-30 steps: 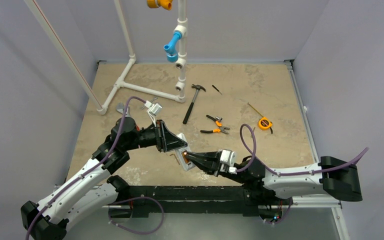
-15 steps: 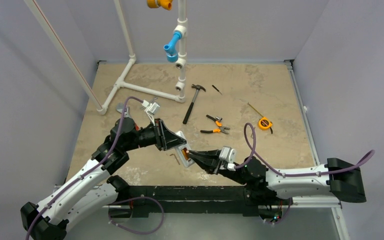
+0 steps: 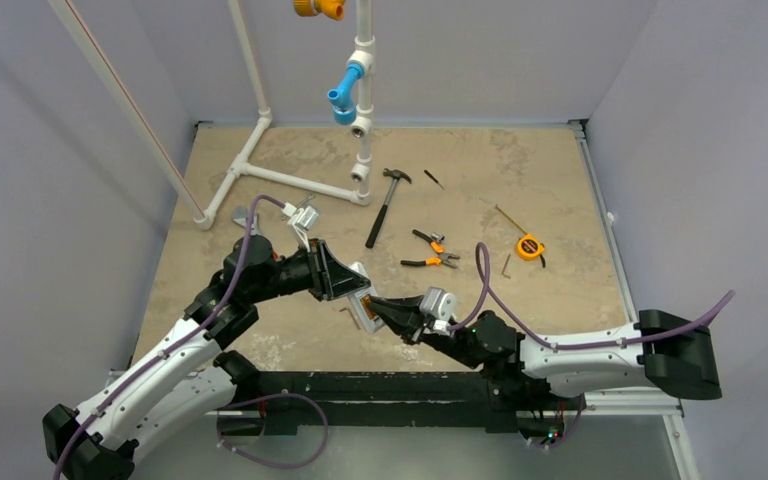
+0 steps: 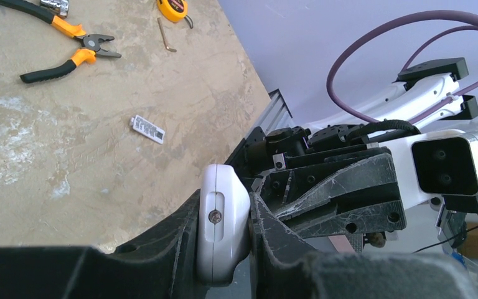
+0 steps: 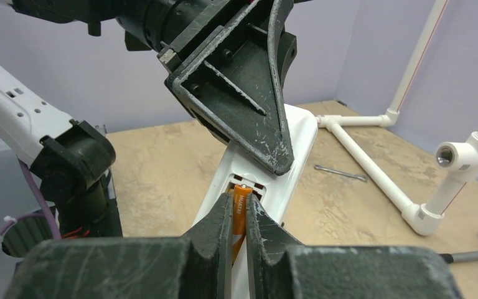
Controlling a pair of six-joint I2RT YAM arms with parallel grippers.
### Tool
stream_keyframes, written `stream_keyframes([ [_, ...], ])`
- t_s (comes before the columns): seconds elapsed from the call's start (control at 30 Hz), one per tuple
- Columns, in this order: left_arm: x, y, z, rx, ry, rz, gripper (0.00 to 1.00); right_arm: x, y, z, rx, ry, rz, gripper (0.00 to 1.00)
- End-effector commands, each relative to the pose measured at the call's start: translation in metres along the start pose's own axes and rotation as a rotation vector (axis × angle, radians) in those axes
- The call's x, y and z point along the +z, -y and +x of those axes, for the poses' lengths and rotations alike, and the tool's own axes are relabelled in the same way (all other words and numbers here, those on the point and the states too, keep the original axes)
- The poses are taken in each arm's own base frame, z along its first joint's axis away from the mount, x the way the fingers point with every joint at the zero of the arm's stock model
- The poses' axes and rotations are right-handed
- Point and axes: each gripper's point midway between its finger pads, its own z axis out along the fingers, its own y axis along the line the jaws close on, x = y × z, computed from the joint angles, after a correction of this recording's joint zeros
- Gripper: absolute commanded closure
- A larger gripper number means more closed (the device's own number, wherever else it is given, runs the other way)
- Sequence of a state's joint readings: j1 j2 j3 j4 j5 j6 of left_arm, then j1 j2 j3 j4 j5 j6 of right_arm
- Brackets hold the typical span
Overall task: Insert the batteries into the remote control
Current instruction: Load the battery into the remote control.
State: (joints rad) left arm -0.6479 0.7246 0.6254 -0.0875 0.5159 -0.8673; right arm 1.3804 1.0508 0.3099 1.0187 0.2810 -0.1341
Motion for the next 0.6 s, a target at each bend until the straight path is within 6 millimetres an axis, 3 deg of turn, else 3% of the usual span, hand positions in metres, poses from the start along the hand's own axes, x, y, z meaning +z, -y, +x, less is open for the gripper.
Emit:
stream_keyframes([
  [0.0, -0.010, 0.042, -0.009, 0.045, 0.016, 0.159, 1.00, -0.004, 0.019, 0.031, -0.078, -0.115, 0.091, 1.00],
  [0.27, -0.009, 0.045, -0.012, 0.048, 0.023, 0.165, 1.00, -0.011, 0.021, 0.044, -0.086, -0.149, 0.096, 0.96],
  [0.57, -0.008, 0.042, -0.009, 0.034, 0.015, 0.162, 1.00, -0.012, 0.025, 0.045, -0.105, -0.152, 0.109, 0.91],
])
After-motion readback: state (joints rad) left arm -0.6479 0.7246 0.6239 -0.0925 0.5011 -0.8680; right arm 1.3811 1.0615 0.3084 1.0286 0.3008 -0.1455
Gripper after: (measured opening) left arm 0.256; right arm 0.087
